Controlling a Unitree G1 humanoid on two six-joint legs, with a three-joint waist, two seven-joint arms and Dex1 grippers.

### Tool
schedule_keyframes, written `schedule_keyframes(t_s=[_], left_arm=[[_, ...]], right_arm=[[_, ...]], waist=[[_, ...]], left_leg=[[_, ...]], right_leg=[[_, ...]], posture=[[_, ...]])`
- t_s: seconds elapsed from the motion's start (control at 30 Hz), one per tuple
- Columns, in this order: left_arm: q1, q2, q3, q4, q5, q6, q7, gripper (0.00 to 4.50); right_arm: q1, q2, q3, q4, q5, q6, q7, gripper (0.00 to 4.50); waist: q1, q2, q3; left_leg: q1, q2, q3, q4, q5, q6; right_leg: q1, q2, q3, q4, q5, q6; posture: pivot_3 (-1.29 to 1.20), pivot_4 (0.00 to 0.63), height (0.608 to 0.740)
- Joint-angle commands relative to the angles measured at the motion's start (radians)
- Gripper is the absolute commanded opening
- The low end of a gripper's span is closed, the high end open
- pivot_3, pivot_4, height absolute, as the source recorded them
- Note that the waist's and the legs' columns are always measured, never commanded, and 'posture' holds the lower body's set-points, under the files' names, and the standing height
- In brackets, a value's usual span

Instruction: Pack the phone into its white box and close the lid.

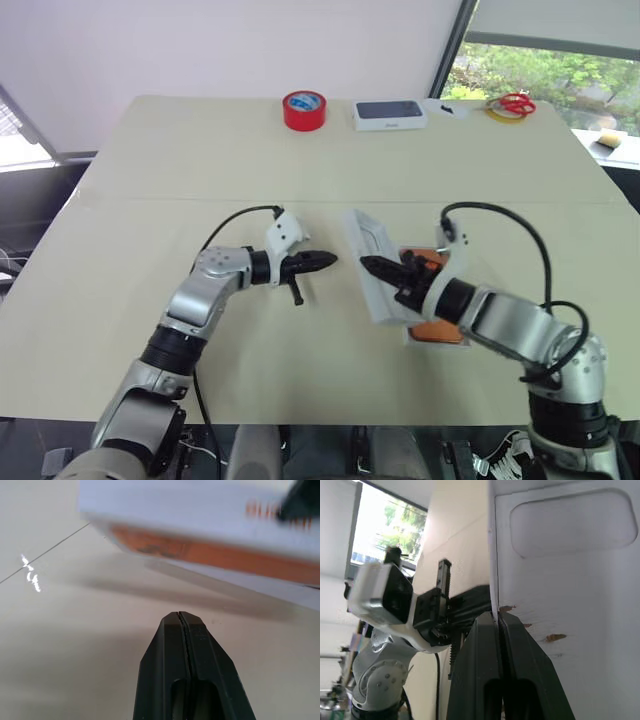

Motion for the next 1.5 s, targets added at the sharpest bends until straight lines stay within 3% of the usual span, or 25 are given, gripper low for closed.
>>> schedule_keyframes(t_s=[0.03,0.3,0.6,0.7,0.9,1.07,1.2,1.3,1.43,1.5], left_arm=[[-0.010,-0.019,-0.014,-0.022,0.010,-0.019,0.007,0.00],[-0.016,-0.024,-0.006,-0.010,0.010,-0.019,0.008,0.00],[-0.030,-0.056,-0.018,-0.007,0.012,-0.014,0.028,0.00],[-0.034,-0.096,-0.049,-0.008,0.026,-0.018,0.038,0.00],[-0.048,-0.173,-0.094,-0.005,0.030,-0.001,0.037,0.00],[-0.068,-0.221,-0.132,0.015,0.046,-0.001,0.039,0.00],[-0.080,-0.254,-0.160,0.038,0.058,-0.011,0.032,0.00],[-0.082,-0.262,-0.157,0.040,0.055,-0.006,0.033,0.00],[-0.083,-0.262,-0.101,0.016,0.013,0.049,0.053,0.00],[-0.096,-0.243,-0.047,0.009,-0.018,0.128,0.079,0.00]], right_arm=[[-0.017,0.034,0.020,-0.068,0.025,-0.077,-0.066,0.04],[-0.094,0.112,0.030,-0.109,0.025,-0.164,-0.177,0.04],[0.039,0.078,0.006,-0.100,0.025,-0.143,-0.133,0.04],[0.081,0.020,-0.023,-0.075,0.025,-0.110,-0.074,0.90],[-0.006,-0.300,-0.161,0.012,0.025,-0.014,0.129,3.86],[0.030,-0.532,-0.257,0.137,-0.027,0.047,0.246,3.86],[0.094,-0.631,-0.267,0.170,-0.217,0.088,0.378,3.86],[0.120,-0.662,-0.254,0.145,-0.353,0.100,0.477,3.00],[0.133,-0.682,-0.215,0.097,-0.529,0.106,0.573,0.93],[0.142,-0.715,-0.150,0.033,-0.706,0.077,0.617,0.06]], waist=[[0.000,0.000,0.000],[-0.002,0.000,0.000],[0.000,0.000,0.000],[0.003,0.000,0.000],[0.003,0.001,0.000],[0.006,0.000,0.000],[0.005,0.001,0.000],[0.002,0.001,0.000],[0.003,0.001,-0.001],[0.004,0.001,0.000]], left_leg=[[0.000,0.000,0.000,0.000,0.000,0.000],[0.000,0.000,0.000,0.000,0.000,0.000],[0.000,0.000,0.000,0.000,0.000,0.000],[0.000,0.000,-0.001,0.000,0.000,0.000],[0.000,0.000,0.000,0.000,0.000,0.000],[0.000,0.000,0.000,0.000,0.000,0.000],[0.000,0.000,0.000,0.000,0.000,0.000],[0.000,0.000,0.000,0.000,0.000,0.000],[0.000,0.001,0.000,-0.001,0.000,0.000],[0.000,0.000,0.000,0.000,0.000,0.000]], right_leg=[[0.000,0.000,0.000,0.000,0.000,0.000],[-0.001,0.001,0.000,0.000,0.000,0.000],[0.000,0.000,0.000,0.000,0.000,0.000],[0.000,0.000,0.000,0.000,0.000,0.000],[0.000,0.000,0.001,0.000,0.000,0.000],[0.000,0.001,0.000,-0.002,0.000,0.000],[0.001,0.001,0.000,-0.002,0.000,0.000],[0.000,0.001,0.000,-0.002,0.000,0.000],[0.000,0.002,0.001,-0.002,0.000,0.000],[0.000,0.001,0.001,-0.002,0.000,0.000]], posture=[[0.00,0.150,0.730],[0.00,0.150,0.730],[0.00,0.150,0.730],[0.00,0.150,0.730],[0.00,0.150,0.730],[0.00,0.150,0.730],[0.00,0.150,0.730],[0.00,0.150,0.730],[0.00,0.150,0.730],[0.00,0.150,0.730]])
